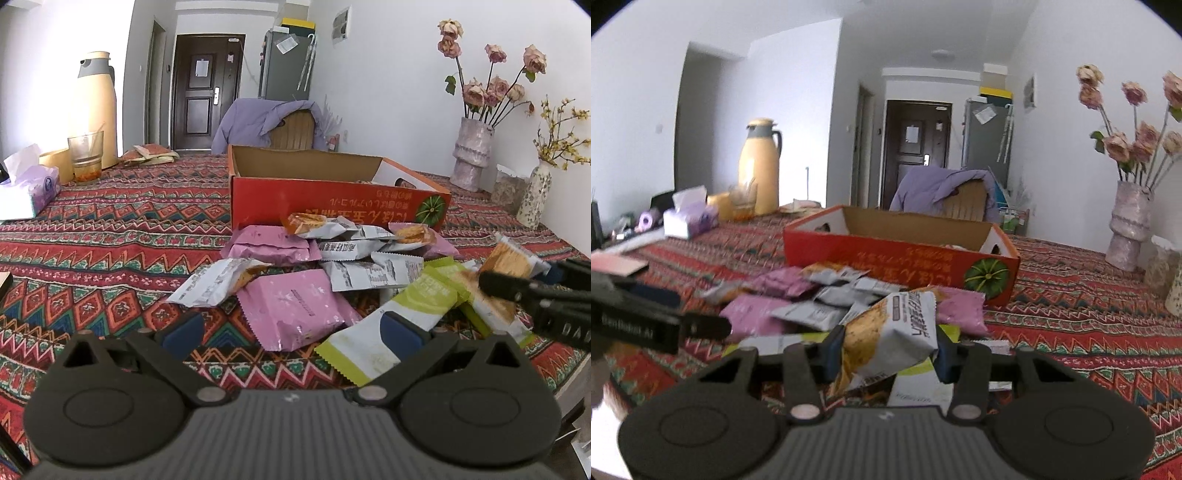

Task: Organize snacks
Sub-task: 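Grasp a white-and-yellow packet with the right gripper while the left grasps a pink packet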

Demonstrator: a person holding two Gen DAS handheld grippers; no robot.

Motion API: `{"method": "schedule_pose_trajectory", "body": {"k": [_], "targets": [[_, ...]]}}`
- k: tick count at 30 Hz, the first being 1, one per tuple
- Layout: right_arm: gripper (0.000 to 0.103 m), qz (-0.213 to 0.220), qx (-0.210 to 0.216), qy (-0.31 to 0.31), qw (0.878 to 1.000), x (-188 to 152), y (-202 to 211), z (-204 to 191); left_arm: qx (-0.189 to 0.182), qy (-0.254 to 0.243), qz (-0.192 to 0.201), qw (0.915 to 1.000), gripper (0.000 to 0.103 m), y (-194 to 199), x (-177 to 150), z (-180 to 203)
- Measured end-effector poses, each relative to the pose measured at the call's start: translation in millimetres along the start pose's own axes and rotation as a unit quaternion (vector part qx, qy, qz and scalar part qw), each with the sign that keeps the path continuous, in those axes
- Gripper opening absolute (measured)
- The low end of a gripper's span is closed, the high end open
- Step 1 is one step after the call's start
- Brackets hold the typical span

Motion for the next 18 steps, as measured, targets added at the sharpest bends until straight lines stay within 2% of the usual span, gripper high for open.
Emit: {"method": "schedule_pose_trajectory", "body": {"k": [6, 18], "targets": [[0.047, 0.003, -0.003, -0.019, 1.000, 5, -6, 11, 0.019, -0.012, -0.010, 0.9997, 0.103, -12, 6, 6], [0.047, 0.005, -0.005, -0.041, 0.999, 11, -14, 24, 0.058, 0.009, -0.092, 0.9940, 0.103, -68, 26, 7]]}}
Point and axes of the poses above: each gripper's, at about its wrist camera, not at the fingertips, and y roughly against the way its jaws point, z to its right, x to its top, the point moved 5 cm from there along -y, roughly the way its jaws point, and after that the axes turned 4 degrees about -z, right-handed, at the moved point
